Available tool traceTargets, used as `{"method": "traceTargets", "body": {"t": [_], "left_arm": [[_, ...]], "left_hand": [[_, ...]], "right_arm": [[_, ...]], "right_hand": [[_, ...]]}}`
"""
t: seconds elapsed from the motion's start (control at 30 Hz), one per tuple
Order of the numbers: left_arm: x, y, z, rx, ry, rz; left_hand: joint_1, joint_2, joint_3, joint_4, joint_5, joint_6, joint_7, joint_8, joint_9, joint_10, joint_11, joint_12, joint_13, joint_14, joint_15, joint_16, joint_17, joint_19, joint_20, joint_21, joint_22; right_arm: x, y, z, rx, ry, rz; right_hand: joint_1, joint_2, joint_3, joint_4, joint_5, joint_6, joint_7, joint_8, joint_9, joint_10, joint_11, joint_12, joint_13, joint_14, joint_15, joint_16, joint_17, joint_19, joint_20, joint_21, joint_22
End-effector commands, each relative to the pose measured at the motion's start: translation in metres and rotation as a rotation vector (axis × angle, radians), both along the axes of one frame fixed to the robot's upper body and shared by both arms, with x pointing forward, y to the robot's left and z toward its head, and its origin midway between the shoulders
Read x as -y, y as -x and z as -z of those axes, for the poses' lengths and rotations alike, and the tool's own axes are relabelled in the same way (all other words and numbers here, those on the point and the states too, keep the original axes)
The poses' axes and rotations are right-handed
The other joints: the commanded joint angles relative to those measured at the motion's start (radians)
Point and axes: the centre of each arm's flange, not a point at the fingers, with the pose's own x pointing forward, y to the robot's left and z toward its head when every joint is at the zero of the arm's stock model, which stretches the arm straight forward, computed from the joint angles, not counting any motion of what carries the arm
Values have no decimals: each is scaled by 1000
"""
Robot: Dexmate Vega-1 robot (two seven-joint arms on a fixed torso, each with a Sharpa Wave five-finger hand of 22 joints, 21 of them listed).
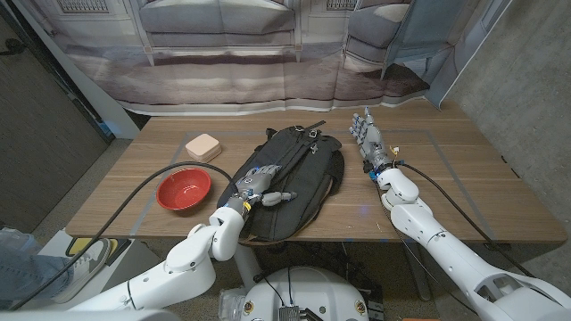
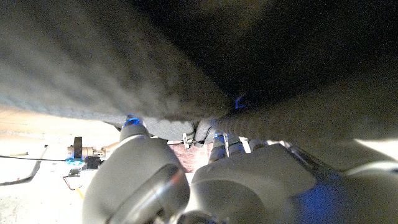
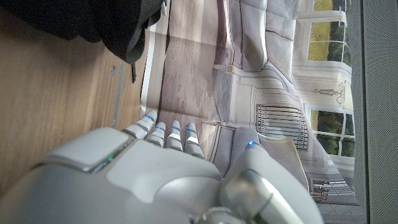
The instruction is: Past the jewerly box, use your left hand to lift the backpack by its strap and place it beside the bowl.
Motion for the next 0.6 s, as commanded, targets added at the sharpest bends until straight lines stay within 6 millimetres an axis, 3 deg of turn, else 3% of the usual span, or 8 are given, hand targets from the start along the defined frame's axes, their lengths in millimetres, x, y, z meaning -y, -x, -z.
{"method": "traceTargets", "body": {"t": [0.03,0.13,0.3,0.6], "left_arm": [[7,-1,1,-22,-29,-17],[9,-1,1,-6,-22,-12],[11,-1,1,-1,-14,-6],[9,-1,1,8,27,31]], "left_hand": [[94,38,30,-33,11,22,-1,4,2,21,-16,7,4,35,-4,7,3,65,5,22,7],[198,74,64,-60,2,38,-4,3,3,51,-25,10,6,85,-16,13,5,139,5,42,10],[327,108,108,-71,-25,84,-16,10,6,101,-54,17,9,162,-42,24,10,268,4,83,14],[457,153,162,-69,-99,130,-17,15,9,165,-61,26,15,262,-62,42,24,439,-1,143,14]], "right_arm": [[1,-1,1,-1,-5,-6],[1,-1,1,1,-3,-6],[2,0,2,1,-8,-6],[3,3,3,7,-7,0]], "right_hand": [[5,6,-3,-1,0,9,-2,-3,6,7,4,1,4,6,-1,1,2,8,-5,4,2],[5,5,-4,-2,0,10,-2,-3,6,6,4,0,4,6,-2,1,2,8,-4,4,2],[5,6,-4,-2,0,9,-2,-4,6,5,6,-1,4,5,-1,1,2,9,-4,4,2],[5,6,-5,-2,-1,10,-2,-4,6,6,4,-1,4,6,-2,1,2,8,-3,3,3]]}}
